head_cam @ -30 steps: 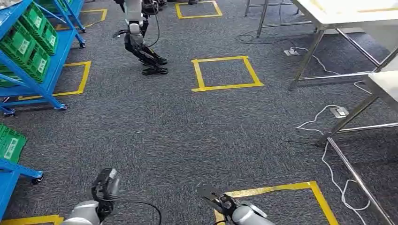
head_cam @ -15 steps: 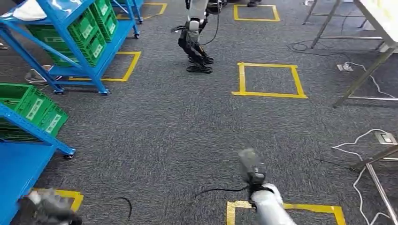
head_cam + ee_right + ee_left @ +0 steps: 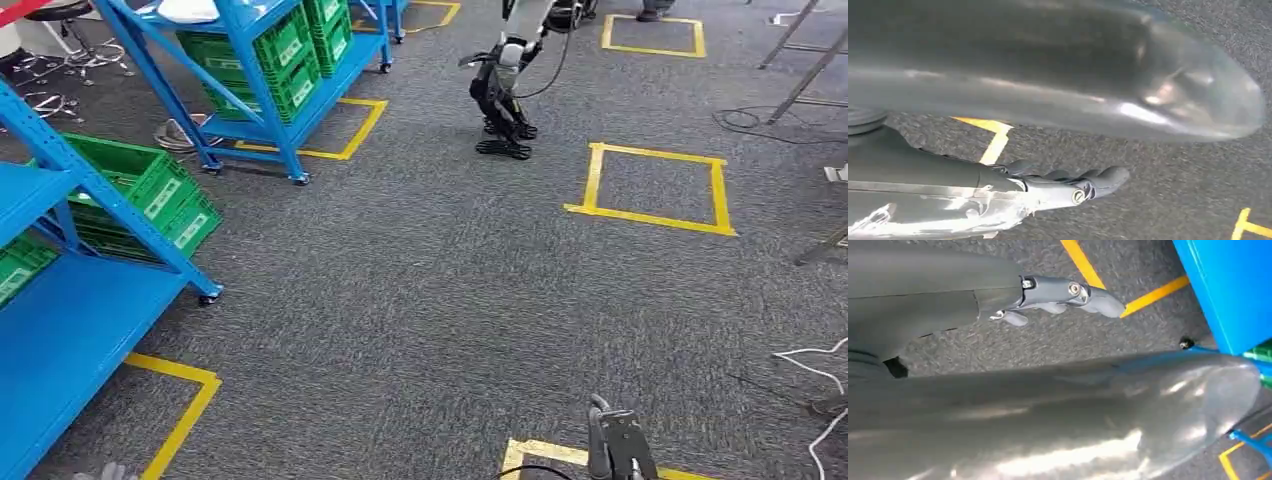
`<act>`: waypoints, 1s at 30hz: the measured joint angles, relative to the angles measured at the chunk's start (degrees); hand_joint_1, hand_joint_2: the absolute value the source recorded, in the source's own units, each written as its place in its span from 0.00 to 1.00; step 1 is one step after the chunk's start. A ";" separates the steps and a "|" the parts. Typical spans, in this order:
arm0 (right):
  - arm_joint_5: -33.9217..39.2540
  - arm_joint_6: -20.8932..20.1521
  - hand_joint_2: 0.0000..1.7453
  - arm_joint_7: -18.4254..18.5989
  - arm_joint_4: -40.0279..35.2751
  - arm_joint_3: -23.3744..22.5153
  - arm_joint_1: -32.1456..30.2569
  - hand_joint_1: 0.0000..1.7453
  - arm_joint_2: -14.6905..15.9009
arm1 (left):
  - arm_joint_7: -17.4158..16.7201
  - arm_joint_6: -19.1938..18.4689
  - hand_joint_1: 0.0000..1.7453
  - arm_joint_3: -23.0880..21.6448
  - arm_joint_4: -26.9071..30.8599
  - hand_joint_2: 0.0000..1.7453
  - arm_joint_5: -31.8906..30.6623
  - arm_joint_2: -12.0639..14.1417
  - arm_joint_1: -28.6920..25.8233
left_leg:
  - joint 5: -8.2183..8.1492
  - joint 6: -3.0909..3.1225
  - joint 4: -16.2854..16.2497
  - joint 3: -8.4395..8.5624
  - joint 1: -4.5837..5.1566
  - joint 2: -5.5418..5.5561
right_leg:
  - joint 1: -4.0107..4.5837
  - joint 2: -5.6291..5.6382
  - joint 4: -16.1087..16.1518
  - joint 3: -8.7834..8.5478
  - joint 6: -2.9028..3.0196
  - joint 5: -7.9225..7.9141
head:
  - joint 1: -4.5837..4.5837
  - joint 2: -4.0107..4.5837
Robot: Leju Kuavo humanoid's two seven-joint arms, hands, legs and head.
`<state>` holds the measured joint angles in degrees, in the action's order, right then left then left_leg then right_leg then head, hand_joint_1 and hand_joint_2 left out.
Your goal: Take the parts from the cabinet and place them on the table.
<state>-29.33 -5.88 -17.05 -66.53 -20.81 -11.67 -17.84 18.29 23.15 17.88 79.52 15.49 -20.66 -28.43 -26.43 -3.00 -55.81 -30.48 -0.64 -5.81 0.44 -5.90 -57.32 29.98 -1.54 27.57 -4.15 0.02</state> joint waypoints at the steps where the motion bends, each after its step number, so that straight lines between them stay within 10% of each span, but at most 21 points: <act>1: -0.13 -0.09 0.00 0.06 -0.30 -0.04 -0.12 0.00 -0.02 | -0.39 0.02 0.00 -1.00 0.54 0.00 -0.82 -0.07 0.07 | 0.03 1.07 -0.52 -0.34 0.13 1.30 | -0.02 -0.62 0.13 0.15 -0.36 -0.11 | 0.20 -0.02; 4: 0.44 -0.81 0.00 0.48 -0.61 -0.11 -0.11 0.00 -0.07 | -0.56 0.85 0.00 -2.38 1.87 0.00 -2.16 -0.24 -1.14 | 0.11 2.21 -0.32 -0.59 0.30 3.30 | -0.33 -2.53 0.29 -0.73 -1.32 0.11 | 0.37 0.00; 7: -0.02 -1.07 0.00 0.46 -1.11 -0.37 -0.50 0.00 -0.07 | -0.85 1.92 0.00 -3.16 3.29 0.00 -3.86 -0.28 -1.76 | 0.47 3.15 -0.25 -0.77 0.08 5.22 | -0.76 4.95 -7.98 2.91 -1.92 5.52 | 1.23 -0.02; 10: -0.87 -1.05 0.00 0.66 -1.61 -0.52 -1.21 0.00 -0.13 | -1.27 2.51 0.00 -4.10 3.95 0.00 -4.37 -0.31 -1.98 | 0.63 3.45 -0.27 -0.88 0.40 7.85 | -0.69 5.80 -18.96 8.38 -1.73 8.94 | 1.42 0.00; 13: -1.59 -0.96 0.00 0.74 -2.38 -0.55 -1.45 0.00 -0.24 | -1.35 2.97 0.00 -4.30 4.35 0.00 -4.41 -0.31 -2.44 | 0.72 3.31 -0.35 -0.63 0.42 10.56 | -0.77 6.73 -8.79 3.94 -1.20 2.16 | 1.38 0.00; 15: -1.86 -0.90 0.00 0.74 -2.84 -0.55 -1.59 0.00 -0.26 | -1.48 2.97 0.00 -4.89 4.70 0.00 -4.52 -0.31 -2.57 | 0.77 2.83 -0.57 -0.82 0.67 11.98 | -1.28 11.78 -1.24 0.52 -1.00 0.34 | 1.51 0.00; 19: -3.76 -0.44 0.00 0.70 -3.56 -0.55 -1.69 0.00 -0.48 | -1.75 2.80 0.00 -5.20 5.09 0.00 -4.96 -0.35 -3.10 | 1.60 1.22 -0.36 -2.04 0.10 14.66 | -1.02 9.69 -0.67 0.40 0.02 0.02 | 1.40 -0.02; 22: -5.71 -0.02 0.00 0.41 -4.44 -0.50 -1.92 0.00 -0.59 | -1.77 2.80 0.00 -5.31 5.35 0.00 -6.10 -0.33 -3.23 | -3.13 0.70 -6.57 -5.09 0.50 7.99 | -1.04 7.02 -0.07 0.35 1.00 -0.38 | 0.77 -0.02; 25: -6.80 -0.02 0.00 0.35 -4.78 -0.52 -2.15 0.00 -0.59 | -1.83 2.80 0.00 -5.48 5.51 0.00 -6.53 -0.33 -3.28 | -7.62 0.40 -18.09 -10.44 0.48 6.63 | -0.79 4.12 -0.09 0.48 1.21 -0.24 | 0.79 0.00; 28: -8.66 0.02 0.00 -0.39 -5.05 -0.50 -2.16 0.00 -0.66 | -1.86 2.73 0.00 -5.53 5.53 0.00 -6.25 -0.31 -3.53 | -2.10 0.49 -10.60 -6.24 0.47 6.06 | -0.81 1.68 -0.09 0.25 1.07 -0.10 | 0.79 0.00; 30: -9.55 0.02 0.00 -0.66 -5.35 -0.48 -2.20 0.00 -0.68 | -1.86 2.58 0.00 -5.66 5.70 0.00 -6.10 -0.31 -3.59 | 0.72 0.68 -1.85 -1.02 0.71 0.65 | -0.38 0.59 -0.15 -0.20 0.55 0.24 | 0.72 0.00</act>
<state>-38.88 -5.86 -17.70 -71.89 -21.29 -13.87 -18.51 16.44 25.73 12.22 85.22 9.40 -20.96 -32.02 -25.71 -2.31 -57.67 -31.50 0.07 -5.15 0.06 -5.30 -57.47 29.78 -0.99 27.80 -3.43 0.02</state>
